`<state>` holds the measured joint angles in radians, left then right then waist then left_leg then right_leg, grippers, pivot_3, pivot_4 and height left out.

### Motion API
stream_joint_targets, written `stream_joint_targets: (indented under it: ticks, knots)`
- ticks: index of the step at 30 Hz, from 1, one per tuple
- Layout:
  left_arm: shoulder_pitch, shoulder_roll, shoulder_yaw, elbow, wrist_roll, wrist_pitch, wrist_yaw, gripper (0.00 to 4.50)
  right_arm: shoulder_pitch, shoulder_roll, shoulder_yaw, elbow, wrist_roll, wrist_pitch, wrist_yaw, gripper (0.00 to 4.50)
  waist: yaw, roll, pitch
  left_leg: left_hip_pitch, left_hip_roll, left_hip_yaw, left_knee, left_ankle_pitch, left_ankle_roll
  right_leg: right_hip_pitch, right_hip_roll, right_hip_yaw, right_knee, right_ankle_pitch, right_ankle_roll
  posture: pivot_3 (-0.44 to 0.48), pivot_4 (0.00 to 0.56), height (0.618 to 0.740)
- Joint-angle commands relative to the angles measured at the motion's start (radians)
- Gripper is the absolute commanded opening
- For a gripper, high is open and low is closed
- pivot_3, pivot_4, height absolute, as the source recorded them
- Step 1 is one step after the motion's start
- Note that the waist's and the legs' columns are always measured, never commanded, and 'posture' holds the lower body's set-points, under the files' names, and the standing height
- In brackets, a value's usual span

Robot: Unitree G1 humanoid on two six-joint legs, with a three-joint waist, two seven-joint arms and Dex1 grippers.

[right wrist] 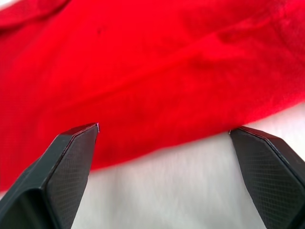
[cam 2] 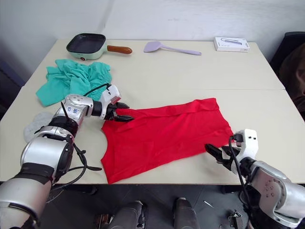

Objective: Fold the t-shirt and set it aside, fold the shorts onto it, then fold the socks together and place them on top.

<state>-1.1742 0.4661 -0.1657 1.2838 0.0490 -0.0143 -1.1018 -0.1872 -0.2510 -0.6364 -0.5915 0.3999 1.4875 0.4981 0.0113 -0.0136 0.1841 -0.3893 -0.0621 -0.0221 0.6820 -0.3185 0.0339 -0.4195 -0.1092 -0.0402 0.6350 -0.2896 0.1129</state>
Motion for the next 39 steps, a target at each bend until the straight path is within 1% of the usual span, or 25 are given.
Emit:
stream_joint_targets:
  ticks: [1,4,9,10,11,14,16,18,20,23,25,28,30,32,34,36,39]
  knots:
    - [0.015,0.006,0.006,-0.005,0.024,-0.006,-0.030,2.66,-0.010,0.028,0.023,0.044,0.004,-0.006,-0.053,3.50,-0.002,-0.001,0.000,0.000,0.000,0.000,0.000,0.000,0.000,-0.001,0.000,0.000,0.001,0.000,0.000,0.000,0.150,0.740]
    - [0.023,0.010,0.009,-0.003,0.035,-0.006,-0.028,1.77,-0.014,0.025,0.042,0.058,0.008,-0.026,-0.075,2.47,-0.009,-0.001,-0.001,0.000,0.000,0.001,-0.001,0.000,0.000,-0.002,0.000,0.002,0.002,0.000,0.000,0.000,0.150,0.740]
    - [0.038,0.014,0.019,-0.006,0.041,-0.005,-0.028,0.17,-0.013,-0.017,0.080,0.087,0.028,-0.066,-0.069,0.63,-0.013,-0.001,-0.001,0.000,0.000,0.005,-0.002,0.000,0.000,-0.006,0.000,0.004,0.006,0.000,0.000,0.000,0.150,0.740]
    - [0.042,0.015,0.024,-0.009,0.039,-0.001,-0.034,0.00,-0.020,-0.025,0.088,0.099,0.030,-0.075,-0.070,0.23,-0.013,-0.001,-0.001,0.000,0.000,0.005,-0.002,0.000,0.000,-0.007,0.000,0.005,0.007,0.000,0.000,0.000,0.150,0.740]
    - [0.048,0.018,0.028,-0.013,0.036,0.005,-0.042,0.00,-0.031,-0.032,0.100,0.116,0.032,-0.085,-0.070,0.03,-0.015,-0.001,-0.001,0.000,0.000,0.005,-0.002,0.000,0.000,-0.007,0.000,0.005,0.007,0.000,0.000,0.000,0.150,0.740]
    - [0.086,0.036,0.047,-0.045,0.022,0.017,-0.073,0.00,-0.094,-0.057,0.166,0.212,0.021,-0.148,-0.071,0.03,-0.022,-0.002,-0.002,0.000,0.001,0.007,-0.002,0.000,0.000,-0.007,0.000,0.006,0.007,0.000,0.000,0.000,0.150,0.740]
    - [0.121,0.049,0.068,-0.077,0.006,0.016,-0.070,0.00,-0.137,-0.073,0.213,0.292,0.009,-0.203,-0.068,0.03,-0.030,-0.002,-0.002,0.001,0.001,0.008,-0.001,0.000,0.000,-0.007,0.000,0.008,0.008,0.000,0.000,0.000,0.150,0.740]
    - [0.175,0.064,0.106,-0.144,-0.036,0.063,-0.084,0.00,-0.196,-0.084,0.273,0.407,-0.020,-0.282,-0.069,0.03,-0.042,-0.002,-0.002,0.002,0.001,0.008,-0.002,0.000,0.000,-0.007,0.000,0.009,0.008,0.000,0.000,0.000,0.150,0.740]
    - [0.267,0.085,0.130,-0.280,-0.076,0.130,-0.108,0.00,-0.272,-0.089,0.326,0.541,-0.056,-0.373,-0.078,0.03,-0.051,-0.003,-0.003,0.003,0.002,0.009,-0.002,-0.001,-0.001,-0.007,-0.001,0.014,0.008,0.000,0.000,0.000,0.150,0.740]
    - [0.463,0.113,0.161,-0.609,-0.148,0.286,-0.100,0.00,-0.401,-0.085,0.377,0.748,-0.097,-0.508,-0.088,0.03,-0.068,-0.003,-0.004,0.006,0.002,0.008,-0.003,-0.001,-0.001,-0.007,0.000,0.022,0.009,0.000,0.000,0.000,0.150,0.740]
    - [0.588,0.116,0.194,-0.841,-0.204,0.425,-0.045,0.00,-0.488,-0.084,0.401,0.889,-0.122,-0.596,-0.093,0.03,-0.068,-0.001,-0.006,0.006,0.003,0.007,-0.003,-0.001,-0.002,-0.007,0.000,0.025,0.009,0.000,-0.001,0.000,0.150,0.740]
    - [0.772,0.092,0.266,-1.183,-0.288,0.641,0.091,0.00,-0.641,-0.081,0.432,1.129,-0.162,-0.741,-0.092,0.03,-0.066,0.001,-0.007,0.006,0.003,0.008,-0.003,-0.002,-0.002,-0.008,0.000,0.028,0.009,0.000,-0.001,0.000,0.150,0.740]
    - [0.866,0.069,0.297,-1.358,-0.335,0.741,0.170,0.00,-0.730,-0.078,0.446,1.274,-0.186,-0.827,-0.084,0.03,-0.064,0.001,-0.007,0.006,0.003,0.007,-0.003,-0.002,-0.003,-0.008,0.000,0.028,0.009,0.000,-0.001,0.000,0.150,0.740]
    - [0.951,0.011,0.332,-1.525,-0.381,0.827,0.272,0.00,-0.831,-0.065,0.461,1.431,-0.213,-0.922,-0.077,0.03,-0.064,0.001,-0.007,0.006,0.003,0.007,-0.004,-0.002,-0.003,-0.008,0.000,0.028,0.008,-0.001,-0.002,0.000,0.150,0.740]
    - [0.991,-0.031,0.354,-1.617,-0.409,0.879,0.347,0.00,-0.899,-0.057,0.470,1.550,-0.233,-0.998,-0.071,0.03,-0.059,0.001,-0.007,0.005,0.003,0.007,-0.004,-0.002,-0.003,-0.008,0.000,0.028,0.007,-0.001,-0.002,0.000,0.150,0.740]
    - [1.004,-0.054,0.364,-1.656,-0.419,0.907,0.402,0.00,-0.936,-0.057,0.478,1.627,-0.251,-1.049,-0.067,0.03,-0.050,0.001,-0.007,0.004,0.003,0.006,-0.003,-0.002,-0.003,-0.009,0.000,0.026,0.006,-0.001,-0.002,0.000,0.150,0.740]
    - [1.014,-0.071,0.371,-1.684,-0.431,0.926,0.464,0.00,-0.966,-0.060,0.488,1.694,-0.269,-1.092,-0.056,0.03,-0.042,0.001,-0.007,0.003,0.003,0.006,-0.003,-0.002,-0.003,-0.008,0.000,0.025,0.004,-0.001,-0.002,0.000,0.150,0.740]
